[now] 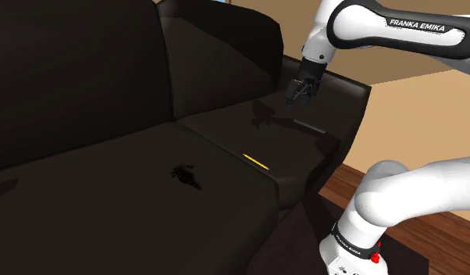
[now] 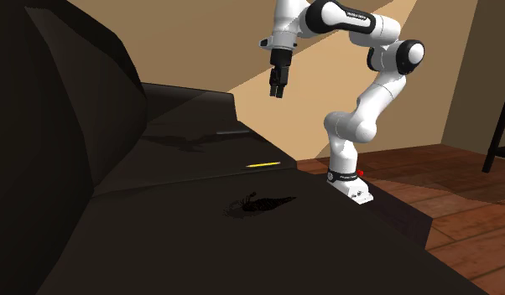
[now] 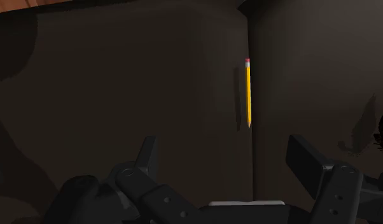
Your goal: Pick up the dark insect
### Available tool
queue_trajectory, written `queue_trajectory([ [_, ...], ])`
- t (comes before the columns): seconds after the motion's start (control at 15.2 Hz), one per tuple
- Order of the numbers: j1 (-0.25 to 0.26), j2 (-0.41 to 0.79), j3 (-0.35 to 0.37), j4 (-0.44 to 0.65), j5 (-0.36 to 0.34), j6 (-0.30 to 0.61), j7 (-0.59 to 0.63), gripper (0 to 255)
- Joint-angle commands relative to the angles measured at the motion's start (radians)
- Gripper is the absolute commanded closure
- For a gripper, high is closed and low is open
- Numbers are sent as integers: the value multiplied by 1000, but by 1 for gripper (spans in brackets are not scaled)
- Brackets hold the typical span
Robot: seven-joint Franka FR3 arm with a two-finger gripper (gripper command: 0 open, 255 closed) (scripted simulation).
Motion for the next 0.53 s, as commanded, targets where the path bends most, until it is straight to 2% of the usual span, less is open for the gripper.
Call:
queue_trajectory([
  [0.0,0,0,0,0,0,0,0,0],
  [0.46,52,136,111,-11,71,119,100,0],
])
